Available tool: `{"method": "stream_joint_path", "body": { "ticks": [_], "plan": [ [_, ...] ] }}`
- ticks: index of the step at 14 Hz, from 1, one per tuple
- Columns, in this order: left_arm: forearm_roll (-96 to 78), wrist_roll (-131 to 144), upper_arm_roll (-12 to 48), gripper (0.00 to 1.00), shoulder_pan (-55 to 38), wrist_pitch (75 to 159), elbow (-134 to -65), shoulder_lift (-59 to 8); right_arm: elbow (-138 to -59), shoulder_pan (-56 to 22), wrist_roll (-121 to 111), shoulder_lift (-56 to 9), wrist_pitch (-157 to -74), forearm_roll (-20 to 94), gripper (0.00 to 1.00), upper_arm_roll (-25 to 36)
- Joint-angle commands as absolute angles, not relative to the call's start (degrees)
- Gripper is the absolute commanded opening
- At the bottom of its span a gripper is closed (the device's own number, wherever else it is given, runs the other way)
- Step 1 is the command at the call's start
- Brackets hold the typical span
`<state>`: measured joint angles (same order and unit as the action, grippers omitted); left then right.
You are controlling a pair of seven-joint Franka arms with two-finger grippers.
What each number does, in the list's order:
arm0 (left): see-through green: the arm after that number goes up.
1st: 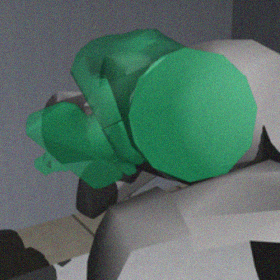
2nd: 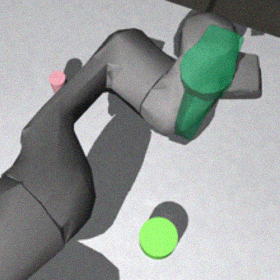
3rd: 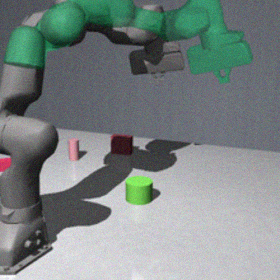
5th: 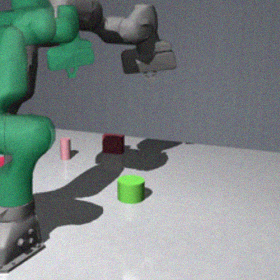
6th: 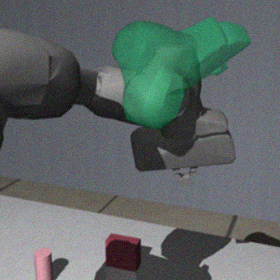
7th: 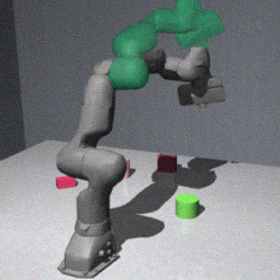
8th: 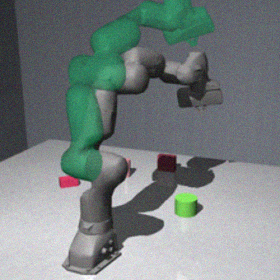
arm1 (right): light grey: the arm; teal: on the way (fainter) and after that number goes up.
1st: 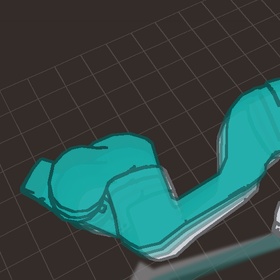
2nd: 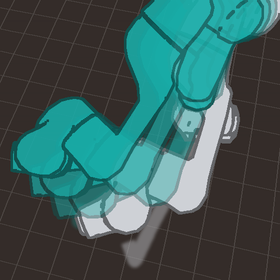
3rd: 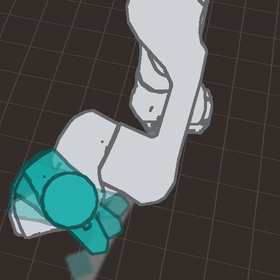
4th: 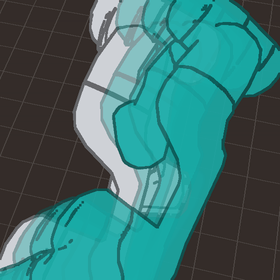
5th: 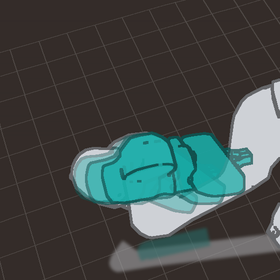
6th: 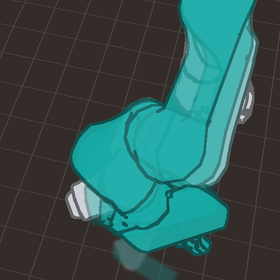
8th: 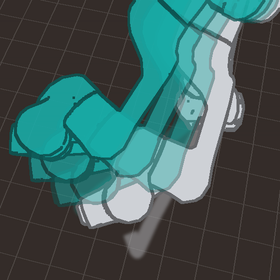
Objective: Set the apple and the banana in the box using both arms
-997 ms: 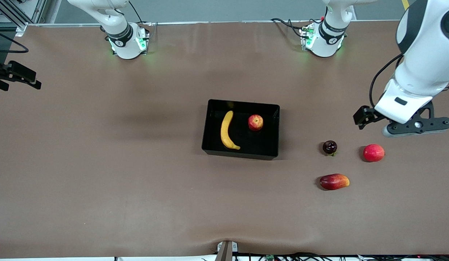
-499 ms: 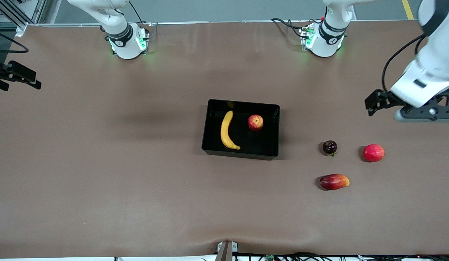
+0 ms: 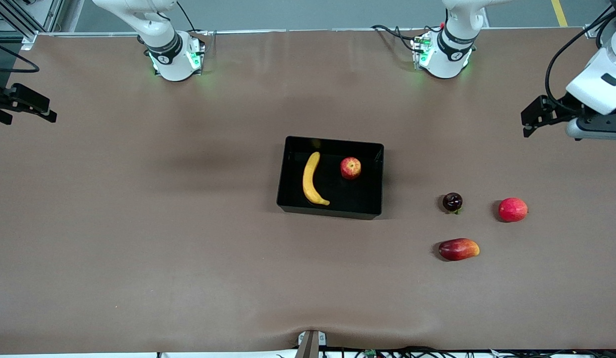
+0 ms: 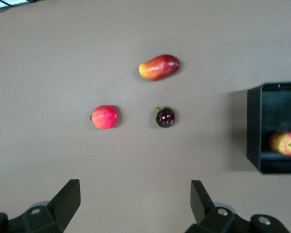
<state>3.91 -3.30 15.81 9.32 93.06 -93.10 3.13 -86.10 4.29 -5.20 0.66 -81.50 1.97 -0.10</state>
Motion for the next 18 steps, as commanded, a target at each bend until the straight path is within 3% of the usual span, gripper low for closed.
{"method": "stream_joint_path", "body": {
  "ticks": [1, 5, 18],
  "plan": [
    [0.18, -6.15, 9.94, 1.0, 5.38, 92.99, -99.14, 9.74, -85.87, 5.27, -5.63, 0.7, -81.04, 1.41, 1.0, -0.79],
    [0.18, -3.27, 3.18, 1.0, -1.74, 89.57, -99.67, 12.56, -85.87, 5.19, -5.71, 0.7, -81.04, 1.41, 1.0, -0.79],
    [0.53, 5.1, 1.67, 1.0, -5.36, 87.36, -95.54, 10.2, -85.87, 5.19, -5.62, 0.7, -81.04, 1.41, 1.0, -0.79]
  ]
}}
